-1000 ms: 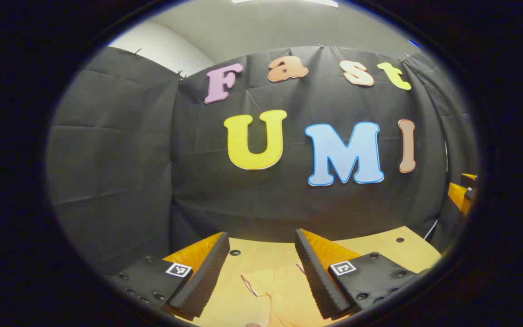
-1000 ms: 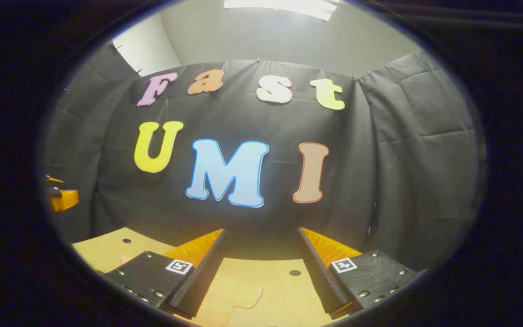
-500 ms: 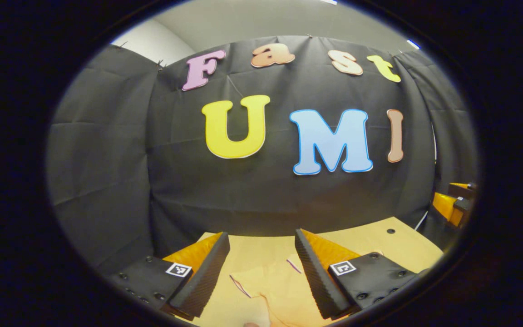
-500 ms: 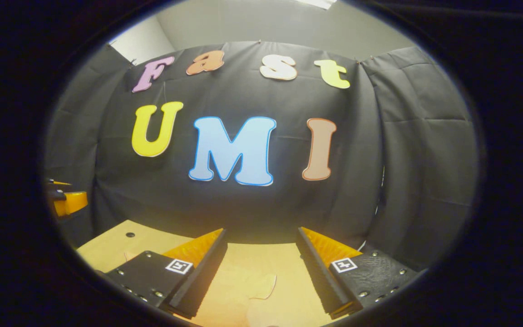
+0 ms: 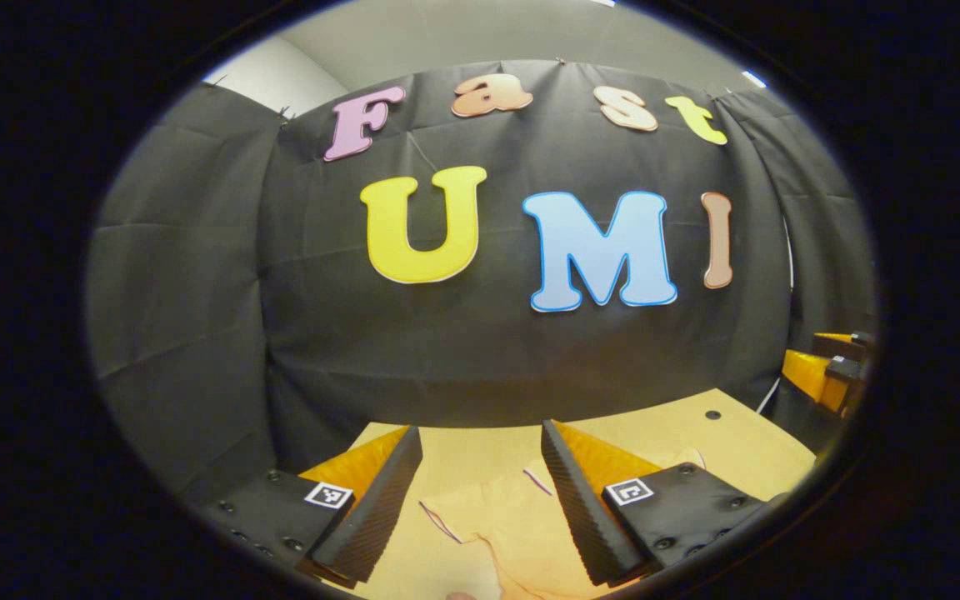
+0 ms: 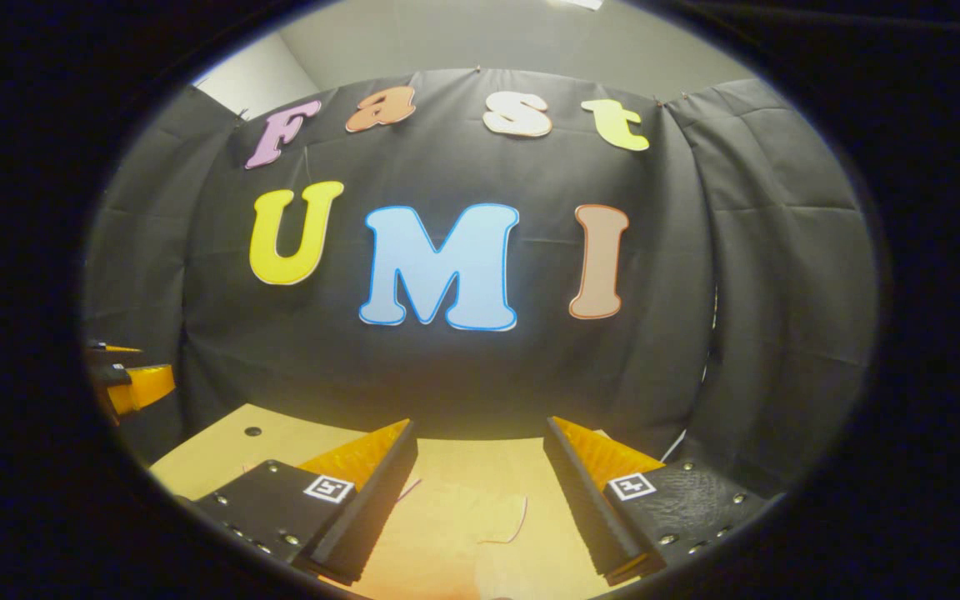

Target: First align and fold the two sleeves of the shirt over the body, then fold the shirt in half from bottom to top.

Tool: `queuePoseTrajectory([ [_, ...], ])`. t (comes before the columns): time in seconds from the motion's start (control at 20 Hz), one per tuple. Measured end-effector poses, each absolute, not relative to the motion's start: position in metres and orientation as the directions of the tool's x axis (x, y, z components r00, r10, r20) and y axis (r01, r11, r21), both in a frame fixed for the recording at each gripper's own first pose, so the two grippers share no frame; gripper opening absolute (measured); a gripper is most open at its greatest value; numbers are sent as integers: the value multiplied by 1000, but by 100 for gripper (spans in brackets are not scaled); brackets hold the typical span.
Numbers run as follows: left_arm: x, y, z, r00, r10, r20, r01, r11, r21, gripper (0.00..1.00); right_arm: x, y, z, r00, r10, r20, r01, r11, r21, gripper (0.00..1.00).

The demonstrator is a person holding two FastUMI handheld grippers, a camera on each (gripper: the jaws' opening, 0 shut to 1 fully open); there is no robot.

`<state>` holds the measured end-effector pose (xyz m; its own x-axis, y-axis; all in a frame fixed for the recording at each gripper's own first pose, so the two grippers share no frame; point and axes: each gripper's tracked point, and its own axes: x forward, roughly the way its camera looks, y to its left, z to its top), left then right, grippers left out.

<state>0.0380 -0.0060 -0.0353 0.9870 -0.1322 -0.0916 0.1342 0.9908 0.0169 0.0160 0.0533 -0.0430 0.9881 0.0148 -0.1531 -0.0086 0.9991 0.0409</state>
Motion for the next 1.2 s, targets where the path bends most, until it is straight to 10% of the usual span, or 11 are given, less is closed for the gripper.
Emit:
queuePoseTrajectory([
  [1.2, 47, 27, -35, 994, -36, -101, 45, 995, 89, 96, 131, 44, -272, 826, 55, -561, -52, 998, 21, 96],
])
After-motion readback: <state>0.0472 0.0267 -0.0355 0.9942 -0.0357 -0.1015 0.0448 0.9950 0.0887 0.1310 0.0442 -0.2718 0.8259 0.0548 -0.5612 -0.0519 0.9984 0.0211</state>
